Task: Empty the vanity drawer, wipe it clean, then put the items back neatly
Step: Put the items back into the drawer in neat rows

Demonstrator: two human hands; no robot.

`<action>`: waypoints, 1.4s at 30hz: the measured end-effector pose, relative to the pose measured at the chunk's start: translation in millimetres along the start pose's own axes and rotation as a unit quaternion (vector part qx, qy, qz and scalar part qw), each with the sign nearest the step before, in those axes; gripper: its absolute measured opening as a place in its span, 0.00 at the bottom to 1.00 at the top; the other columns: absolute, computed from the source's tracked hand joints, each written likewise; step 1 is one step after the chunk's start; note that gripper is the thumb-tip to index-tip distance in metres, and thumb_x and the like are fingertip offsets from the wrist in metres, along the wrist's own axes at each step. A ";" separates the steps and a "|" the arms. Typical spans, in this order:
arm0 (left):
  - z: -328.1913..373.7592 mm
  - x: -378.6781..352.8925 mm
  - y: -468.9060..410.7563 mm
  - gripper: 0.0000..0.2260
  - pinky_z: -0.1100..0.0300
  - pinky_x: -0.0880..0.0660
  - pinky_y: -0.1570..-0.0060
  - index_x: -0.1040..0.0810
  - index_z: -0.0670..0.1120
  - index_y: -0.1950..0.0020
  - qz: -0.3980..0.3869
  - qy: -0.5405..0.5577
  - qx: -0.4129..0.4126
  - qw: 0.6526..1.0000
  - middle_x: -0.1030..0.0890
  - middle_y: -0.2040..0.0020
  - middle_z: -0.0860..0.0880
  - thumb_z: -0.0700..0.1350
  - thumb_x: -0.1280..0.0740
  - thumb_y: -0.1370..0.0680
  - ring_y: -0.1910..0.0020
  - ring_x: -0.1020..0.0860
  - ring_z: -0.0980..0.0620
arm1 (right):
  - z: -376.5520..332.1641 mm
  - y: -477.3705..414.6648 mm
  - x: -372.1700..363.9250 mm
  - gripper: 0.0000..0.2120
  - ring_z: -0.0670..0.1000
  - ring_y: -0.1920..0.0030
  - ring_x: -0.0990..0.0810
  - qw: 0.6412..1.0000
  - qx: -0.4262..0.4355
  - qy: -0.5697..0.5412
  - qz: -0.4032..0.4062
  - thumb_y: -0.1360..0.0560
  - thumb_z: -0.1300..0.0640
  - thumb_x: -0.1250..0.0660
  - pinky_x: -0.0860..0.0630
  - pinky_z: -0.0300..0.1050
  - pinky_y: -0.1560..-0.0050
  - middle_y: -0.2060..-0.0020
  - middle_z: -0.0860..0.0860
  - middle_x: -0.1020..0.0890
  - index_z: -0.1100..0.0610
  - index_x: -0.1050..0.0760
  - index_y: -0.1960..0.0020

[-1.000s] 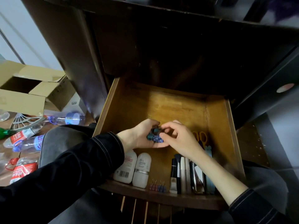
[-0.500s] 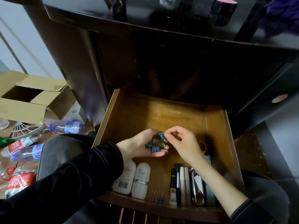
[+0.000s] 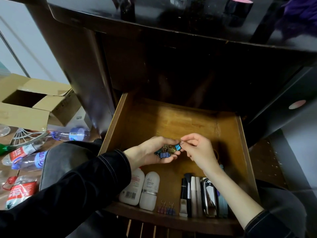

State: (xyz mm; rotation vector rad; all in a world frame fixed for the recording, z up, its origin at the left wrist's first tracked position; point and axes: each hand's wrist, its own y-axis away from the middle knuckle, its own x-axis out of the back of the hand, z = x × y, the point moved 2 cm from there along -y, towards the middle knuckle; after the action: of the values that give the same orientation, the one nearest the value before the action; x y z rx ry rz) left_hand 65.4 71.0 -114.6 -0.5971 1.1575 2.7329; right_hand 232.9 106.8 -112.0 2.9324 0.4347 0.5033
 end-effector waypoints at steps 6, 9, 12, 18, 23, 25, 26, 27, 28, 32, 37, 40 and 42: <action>0.4 3.1 1.6 0.12 0.61 0.20 0.70 0.22 0.39 0.41 0.035 0.023 -0.007 0.999 0.16 0.52 0.39 0.43 0.29 0.22 0.61 0.17 0.49 | -4.4 2.3 2.2 0.07 0.40 0.64 0.21 0.991 0.062 0.114 0.045 0.19 0.52 0.34 0.29 0.33 0.63 0.64 0.48 0.17 0.52 0.20 0.53; 0.1 2.7 2.1 0.12 0.60 0.19 0.68 0.22 0.38 0.42 0.031 0.025 0.000 0.999 0.16 0.54 0.39 0.42 0.29 0.22 0.61 0.17 0.48 | -7.6 3.2 0.2 0.05 0.42 0.57 0.19 0.990 0.086 0.114 0.016 0.21 0.53 0.30 0.24 0.34 0.56 0.61 0.46 0.16 0.52 0.18 0.54; -2.4 1.4 1.2 0.12 0.59 0.19 0.67 0.22 0.38 0.42 0.046 0.022 -0.006 0.999 0.17 0.54 0.39 0.42 0.28 0.22 0.62 0.17 0.48 | -5.6 1.9 -1.0 0.03 0.43 0.56 0.18 0.989 0.072 0.126 -0.002 0.22 0.56 0.29 0.25 0.38 0.57 0.61 0.45 0.16 0.51 0.18 0.54; 6.8 17.1 -2.3 0.08 0.59 0.21 0.72 0.23 0.38 0.55 0.173 0.173 -0.049 0.968 0.20 0.58 0.39 0.42 0.37 0.19 0.63 0.21 0.45 | -1.4 0.6 0.7 0.04 0.45 0.58 0.18 0.971 0.003 0.197 -0.135 0.24 0.54 0.27 0.23 0.42 0.56 0.61 0.47 0.15 0.50 0.16 0.58; 8.1 13.9 -1.7 0.12 0.58 0.21 0.72 0.23 0.39 0.54 0.145 0.184 -0.021 0.972 0.20 0.55 0.38 0.45 0.41 0.18 0.61 0.20 0.44 | 13.9 21.4 -27.9 0.05 0.41 0.71 0.30 0.890 0.004 0.259 -0.375 0.26 0.56 0.26 0.33 0.39 0.67 0.72 0.44 0.22 0.57 0.15 0.58; 7.9 12.6 -1.1 0.12 0.57 0.20 0.71 0.22 0.39 0.50 0.132 0.177 -0.009 0.975 0.19 0.54 0.38 0.46 0.41 0.18 0.61 0.19 0.44 | 17.7 26.1 -32.2 0.05 0.39 0.72 0.30 0.869 0.015 0.276 -0.410 0.27 0.55 0.26 0.33 0.37 0.67 0.74 0.41 0.22 0.56 0.14 0.57; 8.1 12.8 -1.2 0.13 0.57 0.19 0.70 0.22 0.39 0.48 0.130 0.173 -0.005 0.976 0.18 0.54 0.38 0.46 0.41 0.18 0.62 0.18 0.44 | 18.9 27.9 -33.6 0.04 0.39 0.72 0.29 0.862 0.018 0.281 -0.422 0.27 0.55 0.27 0.33 0.37 0.67 0.73 0.39 0.22 0.55 0.14 0.57; 8.3 13.1 -1.5 0.13 0.57 0.19 0.70 0.21 0.39 0.47 0.130 0.169 -0.003 0.977 0.18 0.54 0.38 0.47 0.41 0.18 0.62 0.18 0.44 | 19.2 29.6 -34.6 0.04 0.39 0.71 0.28 0.857 0.017 0.282 -0.431 0.27 0.54 0.27 0.32 0.36 0.67 0.73 0.39 0.21 0.53 0.14 0.57; 8.4 13.2 -1.7 0.13 0.57 0.18 0.69 0.21 0.39 0.47 0.128 0.164 -0.001 0.978 0.18 0.53 0.38 0.47 0.41 0.18 0.63 0.17 0.44 | 19.5 30.8 -35.8 0.04 0.39 0.71 0.28 0.854 0.015 0.281 -0.437 0.27 0.54 0.27 0.32 0.36 0.66 0.72 0.38 0.21 0.53 0.14 0.56; 7.7 12.4 -1.2 0.14 0.57 0.18 0.68 0.21 0.39 0.47 0.119 0.156 0.000 0.981 0.18 0.53 0.38 0.47 0.41 0.18 0.64 0.17 0.45 | 19.4 34.5 -40.6 0.06 0.39 0.72 0.28 0.846 0.025 0.283 -0.452 0.26 0.56 0.27 0.33 0.32 0.68 0.73 0.37 0.21 0.57 0.13 0.54; 7.7 12.2 0.9 0.14 0.57 0.19 0.70 0.21 0.39 0.46 0.117 0.153 -0.006 0.981 0.18 0.52 0.38 0.47 0.41 0.18 0.64 0.17 0.45 | 19.1 38.8 -44.9 0.05 0.40 0.75 0.30 0.832 0.033 0.303 -0.463 0.25 0.58 0.29 0.36 0.31 0.71 0.77 0.38 0.25 0.59 0.15 0.55; 7.2 11.7 1.0 0.14 0.57 0.19 0.69 0.21 0.39 0.46 0.117 0.149 -0.006 0.982 0.19 0.53 0.38 0.47 0.40 0.18 0.63 0.17 0.44 | 19.8 40.7 -46.6 0.06 0.40 0.75 0.31 0.825 0.036 0.310 -0.471 0.24 0.60 0.29 0.37 0.32 0.71 0.78 0.38 0.26 0.61 0.15 0.54; 6.7 11.7 0.6 0.14 0.57 0.19 0.68 0.21 0.39 0.46 0.117 0.150 -0.005 0.982 0.19 0.52 0.38 0.47 0.40 0.18 0.62 0.18 0.44 | 20.2 41.0 -46.9 0.06 0.40 0.75 0.32 0.823 0.037 0.314 -0.473 0.24 0.60 0.30 0.36 0.34 0.70 0.78 0.39 0.26 0.61 0.15 0.53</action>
State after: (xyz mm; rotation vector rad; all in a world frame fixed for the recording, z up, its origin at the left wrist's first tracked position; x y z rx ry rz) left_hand 52.5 74.8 -114.6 -0.9591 1.3583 2.9164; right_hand 208.1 52.0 -137.9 2.0745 1.8415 1.2329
